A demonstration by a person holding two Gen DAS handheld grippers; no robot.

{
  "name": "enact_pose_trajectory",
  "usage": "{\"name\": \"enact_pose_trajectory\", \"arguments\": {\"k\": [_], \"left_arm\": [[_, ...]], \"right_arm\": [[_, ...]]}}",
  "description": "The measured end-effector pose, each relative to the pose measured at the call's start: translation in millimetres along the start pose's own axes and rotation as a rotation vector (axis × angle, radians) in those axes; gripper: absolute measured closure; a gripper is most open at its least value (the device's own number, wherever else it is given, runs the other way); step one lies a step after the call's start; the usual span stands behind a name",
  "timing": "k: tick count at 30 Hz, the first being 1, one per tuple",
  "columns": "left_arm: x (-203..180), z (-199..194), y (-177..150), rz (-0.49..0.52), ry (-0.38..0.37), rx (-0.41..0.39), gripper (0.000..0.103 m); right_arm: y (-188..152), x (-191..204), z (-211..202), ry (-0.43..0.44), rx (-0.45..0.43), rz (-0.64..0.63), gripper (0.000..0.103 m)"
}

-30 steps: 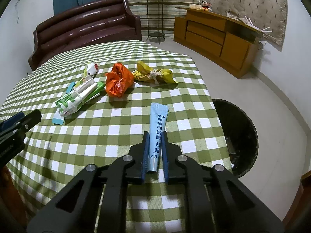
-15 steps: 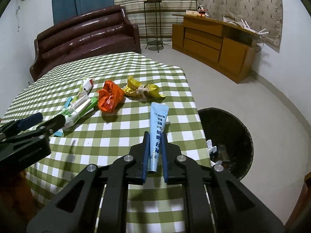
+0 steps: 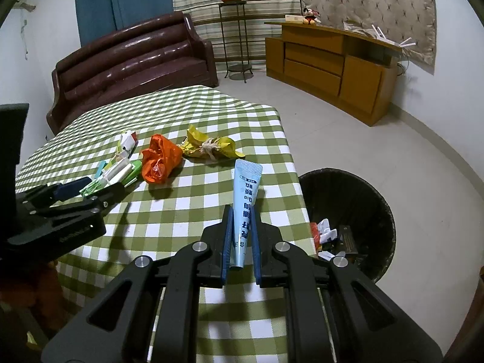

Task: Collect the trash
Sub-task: 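Grasp the white-and-green wrapper with the left gripper while the right holds the tube, then carry the tube and wrapper over the black bin and open both grippers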

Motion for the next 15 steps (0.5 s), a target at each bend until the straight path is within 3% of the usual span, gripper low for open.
{"name": "enact_pose_trajectory", "arguments": {"k": [9,15], "left_arm": [[-14.1,4.6,-0.7,0.045,-0.007,0.002,0.073],[-18.0,-1.1,-5.4,0.048,-0.001,-0.018,0.073]], "right_arm": [[-1.6,-1.9,2.3,0.007,0.002,0.005,0.091],[-3.8,-2.4,-2.3,0.012,-0.013,0.001,0.091]]}}
Point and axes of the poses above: each gripper's, at about its wrist camera, not at the fingertips, and z roughly the way its jaws point, x to its left, y to its top, the point moved 1 cm from there along z, roughly the way its jaws point, and after that the axes turned 3 degrees about -z, right-handed, at the moved point
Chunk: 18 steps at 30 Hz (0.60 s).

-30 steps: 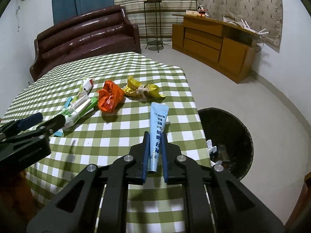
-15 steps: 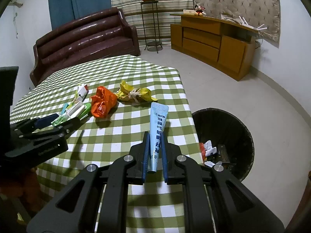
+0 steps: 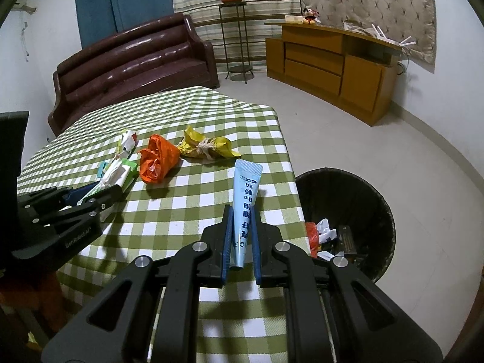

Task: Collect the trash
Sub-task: 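Carry the tube and wrapper over the black bin and open both grippers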

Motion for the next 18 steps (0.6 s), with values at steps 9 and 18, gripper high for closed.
{"name": "enact_pose_trajectory", "arguments": {"k": [9,18], "left_arm": [[-4.9,-37.9,-4.0,-0.038,-0.027,-0.068,0.073],[-50.9,-59.7,7.7,-0.018,-0.111,-0.148,0.073]], "right_arm": [[1.5,-8.5,-16.6,-0.020,-0.046,-0.017,0.091],[2.6,-50.1,-29.2,-0.084,-0.075,0.018,0.091]]}}
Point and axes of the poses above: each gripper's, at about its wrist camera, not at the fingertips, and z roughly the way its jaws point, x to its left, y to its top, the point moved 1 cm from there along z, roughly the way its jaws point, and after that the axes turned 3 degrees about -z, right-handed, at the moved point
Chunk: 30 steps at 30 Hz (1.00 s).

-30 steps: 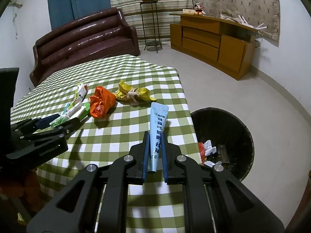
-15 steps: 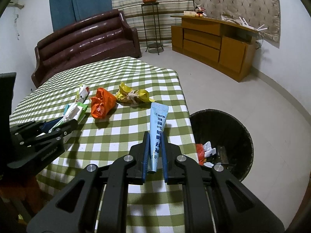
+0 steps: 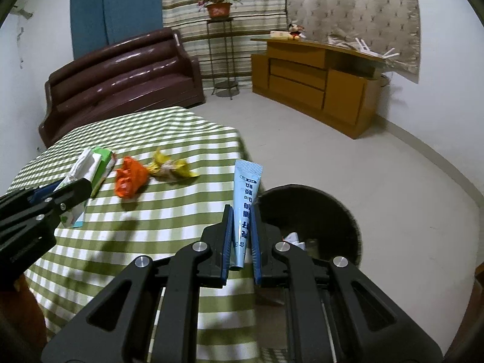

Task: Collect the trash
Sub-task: 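Carry the tube and wrapper over the black bin and open both grippers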

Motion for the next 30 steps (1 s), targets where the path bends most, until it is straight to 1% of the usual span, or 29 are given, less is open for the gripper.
{"name": "enact_pose_trajectory", "arguments": {"k": [8,12,16,23,30], "left_arm": [[-53.5,17.7,9.2,0.035,-0.067,-0.002,0.073],[-73.2,28.0,12.6,0.049,-0.082,-0.002,0.073],[-92.4,41.8,14.0,0.062,-0.093,0.016,0.073],[-110.5,56.2,10.1,0.086,-0.092,0.041,0.073],[-122.5,70.5,14.1,0.105,-0.084,0.057,0.073]], "right_arm": [[-0.4,-45.4,-1.9,-0.056,-0.011,0.040,0.091],[-2.1,-63.8,-0.6,-0.067,-0.012,0.056,0.091],[-4.3,-77.5,3.6,-0.074,-0.008,0.068,0.091],[-7.6,-94.9,14.3,-0.074,0.000,0.098,0.091],[-8.5,-111.1,26.0,-0.068,0.010,0.118,0.091]]}}
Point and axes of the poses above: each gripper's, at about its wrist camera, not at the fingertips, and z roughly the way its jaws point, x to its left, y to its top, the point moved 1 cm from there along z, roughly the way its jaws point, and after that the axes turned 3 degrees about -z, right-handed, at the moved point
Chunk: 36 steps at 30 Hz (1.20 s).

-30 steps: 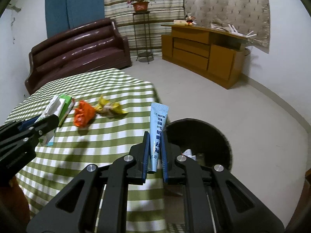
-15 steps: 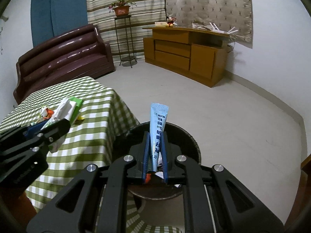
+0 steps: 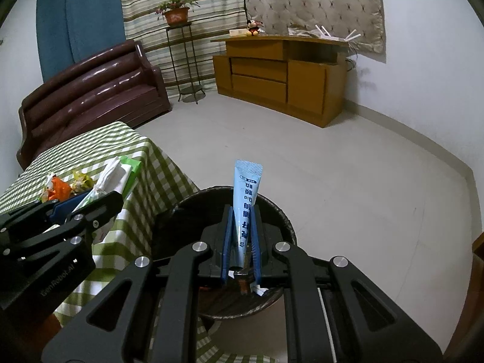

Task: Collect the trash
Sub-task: 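Carry the tube and wrapper over the black bin and open both grippers, then move both tools back over the table toward the remaining trash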

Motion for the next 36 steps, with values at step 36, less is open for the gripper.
{"name": "enact_pose_trajectory", "arguments": {"k": [36], "left_arm": [[-4.1,31.2,11.3,-0.010,0.009,0.059,0.058]], "right_arm": [[4.1,-17.8,27.3,0.002,0.036,0.065,0.081]]}}
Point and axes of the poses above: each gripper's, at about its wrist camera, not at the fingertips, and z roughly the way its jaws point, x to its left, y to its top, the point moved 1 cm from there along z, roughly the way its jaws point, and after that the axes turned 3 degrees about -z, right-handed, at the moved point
